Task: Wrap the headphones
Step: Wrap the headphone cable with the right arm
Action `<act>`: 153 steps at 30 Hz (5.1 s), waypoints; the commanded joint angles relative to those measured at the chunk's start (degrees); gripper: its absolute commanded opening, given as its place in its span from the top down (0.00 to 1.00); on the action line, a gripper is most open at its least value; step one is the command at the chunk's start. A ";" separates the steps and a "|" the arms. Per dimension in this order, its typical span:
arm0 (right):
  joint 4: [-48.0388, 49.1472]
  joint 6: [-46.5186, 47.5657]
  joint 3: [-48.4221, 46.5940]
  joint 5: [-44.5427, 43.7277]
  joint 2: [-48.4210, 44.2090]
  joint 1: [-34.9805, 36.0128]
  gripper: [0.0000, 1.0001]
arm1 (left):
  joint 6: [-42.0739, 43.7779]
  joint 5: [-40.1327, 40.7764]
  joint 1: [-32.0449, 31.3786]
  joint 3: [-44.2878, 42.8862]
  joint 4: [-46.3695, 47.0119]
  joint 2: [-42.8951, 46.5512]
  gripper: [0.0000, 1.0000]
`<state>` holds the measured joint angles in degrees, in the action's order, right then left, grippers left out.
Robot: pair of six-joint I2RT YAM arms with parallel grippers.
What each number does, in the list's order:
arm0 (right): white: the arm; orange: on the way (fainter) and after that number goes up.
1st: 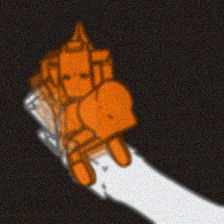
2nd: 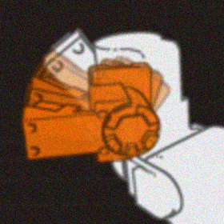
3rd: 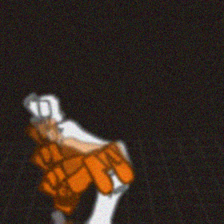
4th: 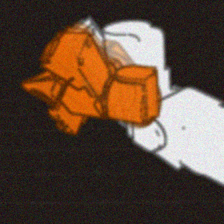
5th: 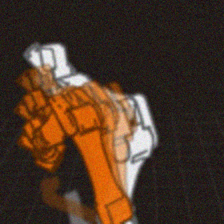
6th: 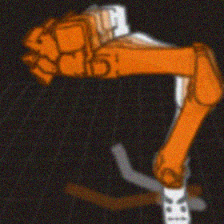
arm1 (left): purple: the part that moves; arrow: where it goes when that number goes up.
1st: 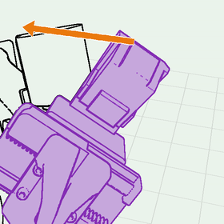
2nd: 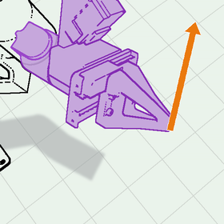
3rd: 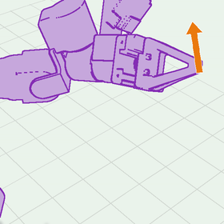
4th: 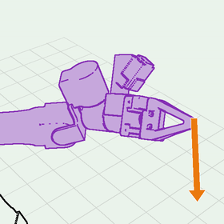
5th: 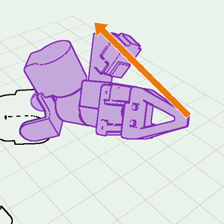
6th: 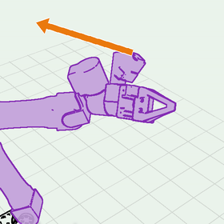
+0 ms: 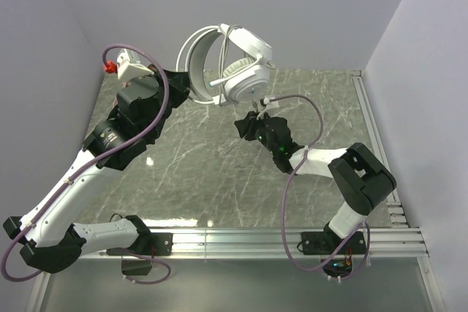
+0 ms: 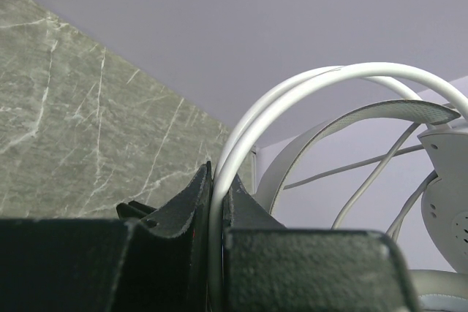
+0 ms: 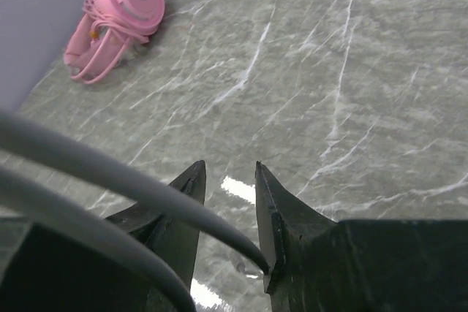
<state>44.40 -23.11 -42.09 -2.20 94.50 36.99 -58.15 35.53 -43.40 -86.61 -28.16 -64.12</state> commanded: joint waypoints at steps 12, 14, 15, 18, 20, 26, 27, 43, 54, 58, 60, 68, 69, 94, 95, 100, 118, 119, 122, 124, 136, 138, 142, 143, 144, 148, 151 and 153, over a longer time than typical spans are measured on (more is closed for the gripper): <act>-12.76 -2.82 -6.78 -9.84 -4.67 1.59 0.53 | -3.02 -2.30 -0.28 -2.78 6.89 0.92 1.00; -12.32 -1.76 -6.61 -9.06 -5.29 1.59 0.57 | -2.85 -2.22 -0.37 -2.86 6.81 0.92 1.00; -10.76 -1.15 -6.26 -6.97 -5.46 1.59 0.58 | -2.76 -2.13 -0.29 -2.86 6.81 0.92 1.00; -8.98 -0.71 -5.46 -4.05 -5.90 1.59 0.58 | -2.67 -2.04 -0.29 -2.87 6.80 0.92 1.00; -9.33 -0.97 -5.55 -3.61 -5.73 1.59 0.62 | -2.58 -2.13 -0.29 -2.78 7.16 1.01 1.00; -9.94 -2.20 -5.02 -1.50 -6.43 1.59 0.64 | -2.14 -2.04 -0.28 -3.57 6.63 0.92 1.00; -10.21 -2.29 -4.94 -1.23 -6.61 1.59 0.65 | -2.14 -2.04 -0.28 -3.48 6.63 0.92 1.00; -8.98 -1.14 -6.34 -0.70 -0.72 1.77 0.59 | -1.70 -1.78 -0.37 -3.48 6.45 1.80 1.00; -8.10 -0.79 -6.69 -1.32 2.09 2.56 0.71 | -1.53 -2.13 -0.28 -3.48 6.63 1.71 1.00; -8.37 -0.97 -6.17 -1.76 1.74 2.73 0.79 | -1.35 -1.52 -0.28 -3.48 6.46 1.63 1.00; -8.02 -1.14 -5.29 -2.02 1.30 2.82 0.77 | -1.44 -1.51 -0.28 -3.39 6.54 1.45 1.00; -5.91 -3.07 -0.46 -3.60 -0.36 4.49 0.96 | -1.53 -1.08 -0.28 -3.30 7.16 0.92 1.00; -5.82 -3.34 0.76 -4.04 -0.80 4.84 1.00 | -1.44 -0.81 -0.28 -3.13 7.16 0.66 1.00; -52.97 -7.48 -3.17 -0.45 -29.88 24.26 1.00 | 3.48 15.54 -0.11 -2.87 12.34 -19.81 1.00; -54.84 -6.86 -5.61 0.69 -30.51 24.53 1.00 | 3.31 15.45 -0.02 -2.52 13.47 -20.69 1.00; -67.76 -4.31 -14.77 7.80 -30.52 24.79 1.00 | 2.78 13.52 0.15 -0.66 16.56 -22.45 1.00; -49.07 -7.47 3.32 7.03 -19.54 25.06 1.00 | -3.64 -3.18 9.56 -8.67 8.74 -23.69 1.00; -48.71 -7.56 3.33 6.77 -18.22 25.06 1.00 | -3.72 -3.36 9.65 -8.84 8.39 -23.60 1.00; -48.01 -7.74 2.28 5.98 -13.74 26.02 1.00 | -3.73 -3.27 10.00 -9.54 7.77 -23.77 1.00; -48.79 -7.65 -0.09 5.28 -11.62 27.42 1.00 | -3.90 -3.27 10.00 -9.46 7.86 -24.21 1.00; -62.50 -3.00 -15.81 7.73 -17.24 35.60 1.00 | -2.41 -5.03 10.35 -0.94 16.55 -24.92 1.00; -65.04 -0.71 -18.20 9.31 -18.73 35.08 1.00 | -2.67 -5.99 10.35 2.30 18.40 -24.48 1.00; -65.15 1.75 -23.03 18.00 -20.67 30.18 1.00 | -3.99 -7.05 10.18 8.99 24.28 -22.72 1.00; -64.88 2.19 -23.65 21.32 -21.02 28.94 1.00 | -4.08 -7.05 9.91 10.22 26.56 -22.37 1.00; -64.18 2.20 -24.18 23.36 -21.72 27.79 1.00 | -4.34 -6.53 9.74 12.23 27.36 -22.11 1.00; -60.76 0.71 -25.76 34.08 -22.52 19.28 1.00 | -4.69 -5.12 8.51 16.29 31.93 -21.23 1.00; -56.28 -1.84 -25.59 43.28 -22.52 15.84 1.00 | -4.78 -4.33 7.63 19.19 35.27 -20.70 1.00; -53.38 -3.86 -25.33 46.92 -22.87 12.59 1.00 | -4.43 -3.80 7.01 21.20 37.64 -20.61 1.00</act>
<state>-15.55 -24.62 -65.17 32.47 73.69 52.34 -59.59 30.30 -35.24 -66.22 -3.60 -89.30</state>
